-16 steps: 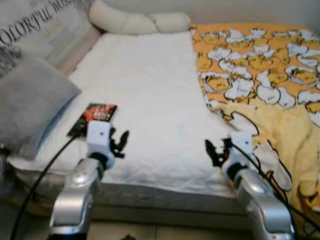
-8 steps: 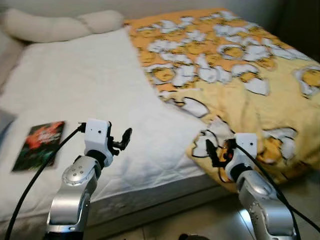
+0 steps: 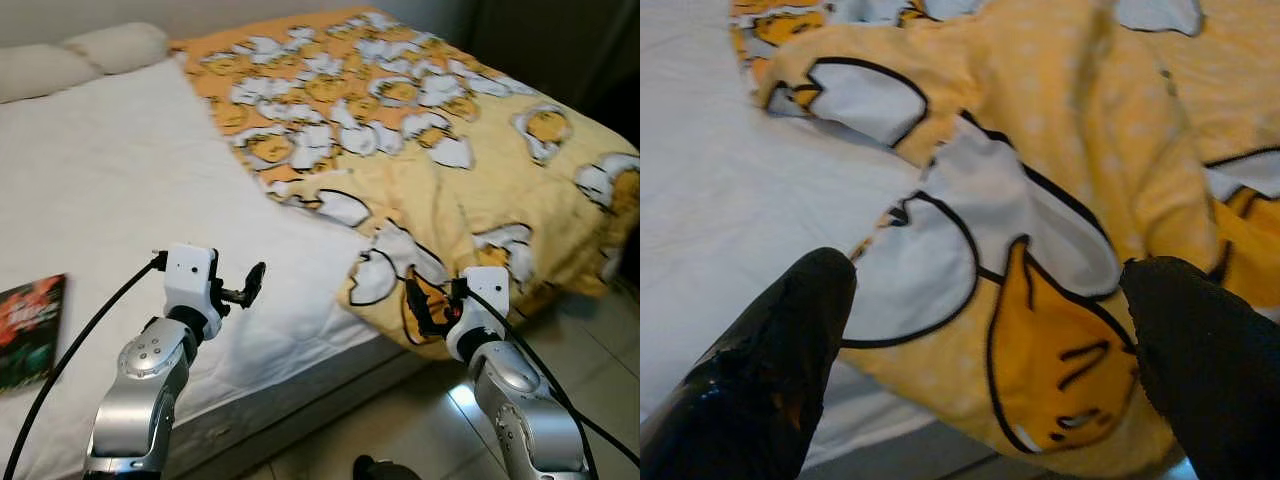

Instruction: Clean up the room

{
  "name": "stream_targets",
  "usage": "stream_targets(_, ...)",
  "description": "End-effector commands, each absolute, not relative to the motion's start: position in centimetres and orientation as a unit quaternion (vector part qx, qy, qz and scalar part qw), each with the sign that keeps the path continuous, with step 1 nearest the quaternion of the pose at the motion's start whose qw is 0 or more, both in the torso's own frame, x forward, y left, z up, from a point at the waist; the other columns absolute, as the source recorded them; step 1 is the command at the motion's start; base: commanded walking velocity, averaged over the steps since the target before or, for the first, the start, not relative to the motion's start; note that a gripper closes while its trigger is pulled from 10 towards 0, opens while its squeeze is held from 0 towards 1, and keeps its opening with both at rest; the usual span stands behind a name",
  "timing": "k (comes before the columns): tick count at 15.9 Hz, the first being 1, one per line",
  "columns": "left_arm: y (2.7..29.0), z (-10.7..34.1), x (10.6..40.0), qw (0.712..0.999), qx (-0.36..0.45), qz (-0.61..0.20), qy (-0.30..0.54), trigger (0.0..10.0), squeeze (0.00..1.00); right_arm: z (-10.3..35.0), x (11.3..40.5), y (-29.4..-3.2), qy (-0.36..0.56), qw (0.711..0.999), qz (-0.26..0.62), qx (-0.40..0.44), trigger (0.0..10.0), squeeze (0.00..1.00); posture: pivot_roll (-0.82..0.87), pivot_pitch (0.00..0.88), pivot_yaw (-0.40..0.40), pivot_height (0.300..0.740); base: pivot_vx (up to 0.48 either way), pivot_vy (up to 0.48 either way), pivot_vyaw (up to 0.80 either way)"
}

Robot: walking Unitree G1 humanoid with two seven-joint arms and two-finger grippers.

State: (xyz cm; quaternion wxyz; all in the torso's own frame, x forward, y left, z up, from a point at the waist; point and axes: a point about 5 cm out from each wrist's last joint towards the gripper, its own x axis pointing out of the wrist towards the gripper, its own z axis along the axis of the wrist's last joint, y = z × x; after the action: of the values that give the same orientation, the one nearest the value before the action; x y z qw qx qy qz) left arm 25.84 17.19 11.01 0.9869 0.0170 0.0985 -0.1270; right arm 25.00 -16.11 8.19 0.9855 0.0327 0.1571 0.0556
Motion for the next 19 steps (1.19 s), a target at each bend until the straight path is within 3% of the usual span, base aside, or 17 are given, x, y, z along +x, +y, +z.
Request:
stream_targets(1,17.4,11.0,25.6,0.987,0.018,-0.128,0.097,10.0,1.00,8.2,24.8,-16.2,0.155,0.986,0.054,0.026,10.0,1.00,0.01,0.000,0.047,0.740,0.000,0.000,-0.80)
stream_targets(11,17.1,10.8,25.2,0.985,0.020,-0.141,0.099,10.0,1.00,8.1,24.7,-16.2,0.158,0.985,0.061,0.018,10.0,1.00,0.02,0.000,0.036,0.740,0.048,0.000,-0.80)
stream_targets(14,17.2,10.8,25.1,0.984,0.027,-0.145,0.100,10.0,1.00,7.9,24.6,-16.1,0.162,0.985,0.064,0.007,10.0,1.00,0.02,0.000,0.035,0.740,0.160,0.000,0.00)
stream_targets(15,17.2,10.8,25.0,0.984,0.028,-0.146,0.098,10.0,1.00,7.8,24.6,-16.0,0.163,0.984,0.066,0.004,10.0,0.77,0.02,0.000,0.035,0.740,0.000,0.000,0.00)
stream_targets(16,17.2,10.7,24.8,0.983,0.034,-0.151,0.102,10.0,1.00,7.7,24.6,-15.8,0.166,0.984,0.072,-0.002,10.0,0.00,0.03,0.000,0.036,0.740,0.000,0.000,0.00)
stream_targets(19,17.3,10.3,24.6,0.979,0.046,-0.160,0.115,10.0,0.89,7.6,24.6,-15.7,0.166,0.983,0.076,-0.003,10.0,0.00,0.03,0.000,0.039,0.740,0.000,0.000,0.00)
